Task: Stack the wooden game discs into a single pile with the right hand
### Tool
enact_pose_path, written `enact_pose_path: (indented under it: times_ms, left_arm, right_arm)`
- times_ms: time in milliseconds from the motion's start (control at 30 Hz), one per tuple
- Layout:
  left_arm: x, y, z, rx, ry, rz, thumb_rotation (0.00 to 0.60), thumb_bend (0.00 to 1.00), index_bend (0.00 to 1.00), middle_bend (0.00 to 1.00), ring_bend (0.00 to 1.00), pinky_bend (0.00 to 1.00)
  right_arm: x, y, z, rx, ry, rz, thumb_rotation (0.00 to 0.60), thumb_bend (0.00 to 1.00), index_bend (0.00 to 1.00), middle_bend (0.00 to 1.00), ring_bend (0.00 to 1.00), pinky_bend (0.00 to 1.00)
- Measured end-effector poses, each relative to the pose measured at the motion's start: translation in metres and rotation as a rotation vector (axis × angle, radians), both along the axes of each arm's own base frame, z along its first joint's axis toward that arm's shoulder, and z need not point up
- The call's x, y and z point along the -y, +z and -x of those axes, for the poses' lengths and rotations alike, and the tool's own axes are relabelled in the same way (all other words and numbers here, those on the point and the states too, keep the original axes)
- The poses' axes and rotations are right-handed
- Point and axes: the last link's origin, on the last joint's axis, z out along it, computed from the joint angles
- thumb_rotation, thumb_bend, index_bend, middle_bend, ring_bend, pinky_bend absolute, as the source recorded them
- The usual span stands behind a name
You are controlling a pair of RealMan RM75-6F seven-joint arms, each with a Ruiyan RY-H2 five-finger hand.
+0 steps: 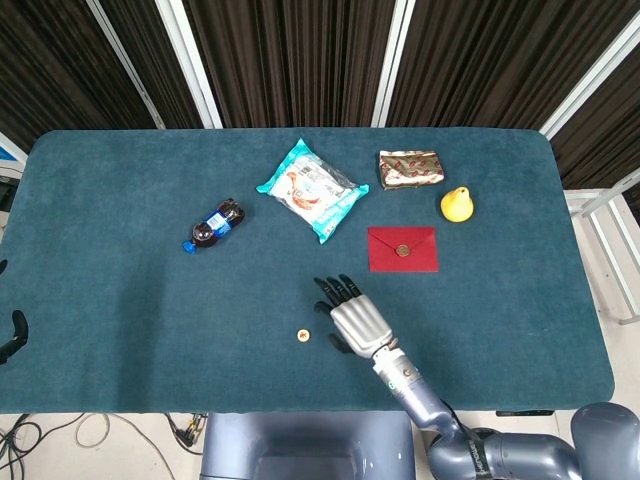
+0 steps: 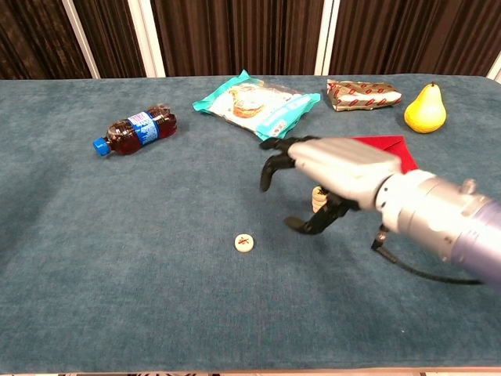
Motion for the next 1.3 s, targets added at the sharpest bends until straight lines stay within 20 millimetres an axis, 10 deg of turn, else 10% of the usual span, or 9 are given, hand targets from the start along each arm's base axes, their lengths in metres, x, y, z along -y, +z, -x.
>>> enact_pose_path:
  times_ms: [1300]
  left_arm:
    - [0.000,0.001,0.001,-0.002,-0.001,-0.004,0.600,0.58,0.09,0.00,0.00,0.00]
  right_arm:
    - [-0.001,-0.053,-0.005,-0.020,-0.026,-0.087,0.600,0.44,0.36,0.00,0.00,0.00]
